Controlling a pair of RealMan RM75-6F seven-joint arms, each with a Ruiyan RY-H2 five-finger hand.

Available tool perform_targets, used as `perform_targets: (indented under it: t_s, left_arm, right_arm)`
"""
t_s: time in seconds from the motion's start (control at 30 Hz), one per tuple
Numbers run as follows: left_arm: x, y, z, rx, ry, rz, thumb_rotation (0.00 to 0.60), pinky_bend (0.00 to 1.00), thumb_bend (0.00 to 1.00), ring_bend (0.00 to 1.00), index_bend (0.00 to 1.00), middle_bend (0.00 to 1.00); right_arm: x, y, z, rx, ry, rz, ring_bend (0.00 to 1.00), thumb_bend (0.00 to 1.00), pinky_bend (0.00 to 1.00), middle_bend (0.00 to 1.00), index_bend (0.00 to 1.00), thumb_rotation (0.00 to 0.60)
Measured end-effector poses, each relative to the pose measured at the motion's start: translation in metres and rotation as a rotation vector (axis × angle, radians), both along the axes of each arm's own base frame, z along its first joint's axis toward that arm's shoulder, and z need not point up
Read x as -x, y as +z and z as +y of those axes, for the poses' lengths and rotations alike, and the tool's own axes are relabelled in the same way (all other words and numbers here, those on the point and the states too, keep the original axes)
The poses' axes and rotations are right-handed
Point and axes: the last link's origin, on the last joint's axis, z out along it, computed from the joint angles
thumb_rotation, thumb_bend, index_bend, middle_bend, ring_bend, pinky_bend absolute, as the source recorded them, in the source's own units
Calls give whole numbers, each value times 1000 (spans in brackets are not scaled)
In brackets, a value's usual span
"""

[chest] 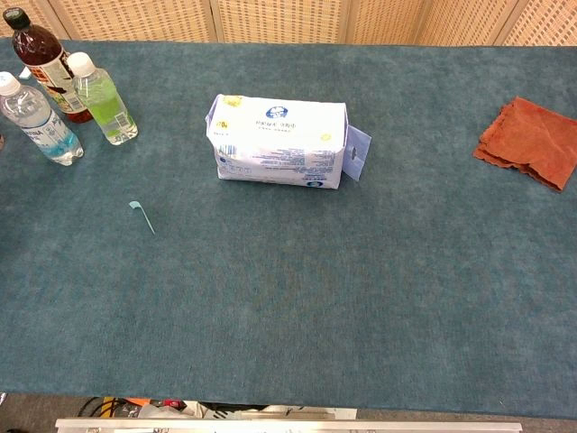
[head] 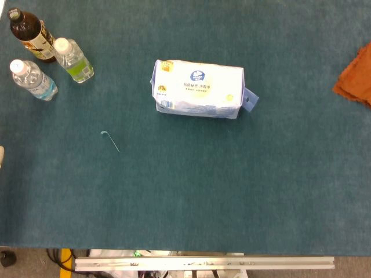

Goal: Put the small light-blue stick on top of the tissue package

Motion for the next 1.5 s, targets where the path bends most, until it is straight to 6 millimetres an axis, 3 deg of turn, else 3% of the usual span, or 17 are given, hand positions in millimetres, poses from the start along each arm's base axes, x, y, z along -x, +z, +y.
perform_targets:
  t_s: [0.27, 0.6, 0.8, 0.97, 1.17, 1.5]
  left_arm:
    - [0, -2, 1, 15, -11, 6, 600, 110, 322, 194, 171, 183]
    - [-3, -3, 15, 100, -101, 11, 600, 295, 323, 293, 257, 315]
    - [-8, -8, 35, 195, -198, 14, 600, 575, 323, 491, 300, 475]
    - [-16, -15, 54, 297, -280, 16, 600, 740, 323, 682, 338, 689]
    - [-28, -28, 80, 428, -385, 44, 600, 848, 323, 829, 361, 856]
    - [-48, -64, 109, 591, -514, 130, 600, 943, 323, 949, 411, 967]
  right_arm:
    - [-3, 5, -2, 16, 13, 13, 262, 433, 391, 352, 229, 600]
    - [-20, 26, -19, 82, 69, 51, 262, 434, 391, 352, 229, 600]
    - [-27, 30, -27, 84, 82, 56, 262, 433, 391, 352, 229, 600]
    - [-29, 30, -27, 77, 79, 56, 262, 433, 391, 352, 229, 600]
    - [-30, 32, -24, 83, 73, 60, 262, 433, 391, 352, 229, 600]
    - [-30, 31, -18, 80, 50, 59, 262, 433, 391, 352, 229, 600]
